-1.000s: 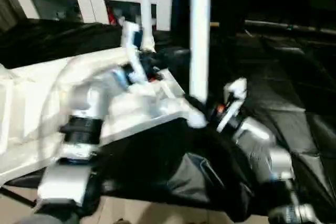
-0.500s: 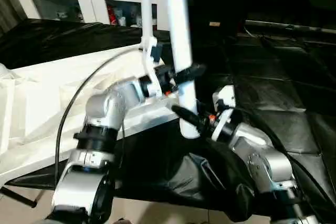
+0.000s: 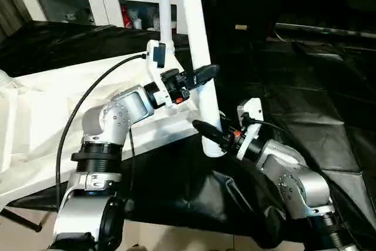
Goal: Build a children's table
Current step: Insert table leg to table base
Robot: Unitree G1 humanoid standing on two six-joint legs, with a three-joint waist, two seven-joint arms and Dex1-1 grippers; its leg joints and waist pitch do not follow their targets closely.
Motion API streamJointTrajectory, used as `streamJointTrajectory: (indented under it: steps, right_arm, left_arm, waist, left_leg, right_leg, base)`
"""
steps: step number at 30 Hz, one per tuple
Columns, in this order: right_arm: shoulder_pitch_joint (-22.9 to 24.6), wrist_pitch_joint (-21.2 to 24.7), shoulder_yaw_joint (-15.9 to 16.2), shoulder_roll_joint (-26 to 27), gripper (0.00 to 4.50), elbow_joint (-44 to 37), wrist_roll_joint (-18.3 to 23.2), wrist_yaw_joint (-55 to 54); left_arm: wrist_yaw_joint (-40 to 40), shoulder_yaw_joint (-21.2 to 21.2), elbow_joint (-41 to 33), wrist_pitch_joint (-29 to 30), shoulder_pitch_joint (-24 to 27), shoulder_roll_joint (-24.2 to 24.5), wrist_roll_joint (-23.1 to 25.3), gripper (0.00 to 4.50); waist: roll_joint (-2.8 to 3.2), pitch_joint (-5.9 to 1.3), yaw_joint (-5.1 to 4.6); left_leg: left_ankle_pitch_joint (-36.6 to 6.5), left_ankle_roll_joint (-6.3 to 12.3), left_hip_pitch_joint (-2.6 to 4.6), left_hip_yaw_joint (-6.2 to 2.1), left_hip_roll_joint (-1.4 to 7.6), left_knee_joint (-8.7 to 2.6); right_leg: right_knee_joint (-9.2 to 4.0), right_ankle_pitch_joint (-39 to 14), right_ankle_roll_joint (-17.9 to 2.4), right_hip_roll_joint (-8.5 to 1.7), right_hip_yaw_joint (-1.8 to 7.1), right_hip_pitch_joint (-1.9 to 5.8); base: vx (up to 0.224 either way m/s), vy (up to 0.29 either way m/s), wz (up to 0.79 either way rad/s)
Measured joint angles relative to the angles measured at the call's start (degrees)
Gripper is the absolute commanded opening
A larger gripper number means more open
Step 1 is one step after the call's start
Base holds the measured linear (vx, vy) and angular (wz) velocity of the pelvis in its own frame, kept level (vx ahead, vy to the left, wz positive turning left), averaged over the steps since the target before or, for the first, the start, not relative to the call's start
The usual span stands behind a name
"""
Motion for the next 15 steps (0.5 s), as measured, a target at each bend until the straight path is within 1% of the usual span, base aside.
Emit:
streamJointTrajectory:
  steps: [5,6,7,9,11,12,13,15]
  right_arm:
    - [0.00,0.02,0.00,-0.01,1.91,-0.01,0.00,0.00]
    - [-0.01,0.04,0.00,-0.04,1.91,0.00,0.00,0.03]
    - [-0.11,0.27,0.01,-0.10,2.26,0.16,0.00,0.07]
    - [-1.46,1.12,0.59,-0.87,2.61,1.53,-0.12,0.27]
    - [-3.26,3.58,0.64,-1.08,2.63,1.78,0.27,0.84]
    - [-3.98,4.64,0.62,-1.34,2.69,1.76,0.43,0.95]
    - [-4.47,5.87,0.56,-1.72,2.87,1.68,0.72,1.08]
    - [-5.96,10.08,0.89,-2.96,3.04,1.64,1.52,1.96]
  left_arm:
    - [-0.01,-0.05,-0.01,0.00,0.00,0.04,0.01,2.34]
    - [0.01,-0.14,-0.01,-0.18,0.00,0.08,0.19,2.06]
    - [0.07,-0.86,-0.05,-1.18,-0.06,0.41,1.18,1.99]
    - [-0.05,-3.58,-0.78,-3.39,-0.14,1.56,3.51,1.93]
    - [-0.33,-6.66,-2.37,-4.88,-0.31,3.04,6.67,1.86]
    - [-0.47,-7.51,-2.77,-5.23,-0.36,3.61,7.68,1.83]
    - [-0.68,-8.25,-3.10,-5.60,-0.37,4.05,8.40,1.82]
    - [-1.19,-10.11,-4.14,-5.76,-0.36,5.26,9.84,1.82]
  waist:
    - [0.00,0.00,-0.08]
    - [0.01,-0.01,-0.07]
    - [-0.07,-0.01,-0.08]
    - [-0.12,-0.01,-0.07]
    - [-0.12,-0.01,-0.10]
    - [-0.12,-0.01,-0.11]
    - [-0.12,-0.01,-0.06]
    - [-0.11,-0.01,-0.04]
  left_leg:
    - [0.00,0.00,0.00,0.00,0.00,0.04]
    - [0.00,-0.01,0.00,0.00,0.00,0.04]
    - [0.00,0.00,0.00,0.00,0.00,0.03]
    - [0.01,0.01,0.00,-0.02,0.01,0.07]
    - [0.02,0.02,0.02,-0.01,0.01,0.09]
    - [0.02,0.01,0.03,-0.02,0.01,0.08]
    - [0.02,0.01,0.05,-0.01,0.01,0.09]
    - [0.02,0.01,0.02,-0.01,0.00,0.11]
  right_leg:
    - [0.00,0.04,0.02,0.00,0.00,0.01]
    - [0.00,0.04,0.02,0.00,0.00,0.01]
    - [-0.01,0.04,0.03,0.00,0.00,0.01]
    - [0.02,0.06,0.04,0.00,0.00,0.02]
    - [0.04,0.07,0.04,0.00,0.02,0.03]
    - [0.04,0.08,0.04,0.00,0.02,0.03]
    - [0.04,0.08,0.05,0.00,0.02,0.05]
    - [0.05,0.08,0.05,0.00,0.03,0.04]
  base:
    - [0.000,0.000,0.00]
    - [0.000,0.000,0.00]
    - [0.000,0.000,0.00]
    - [0.000,0.000,0.00]
    - [0.000,0.000,0.00]
    - [0.000,0.000,0.00]
    - [0.000,0.000,0.00]
    - [0.000,0.000,0.00]
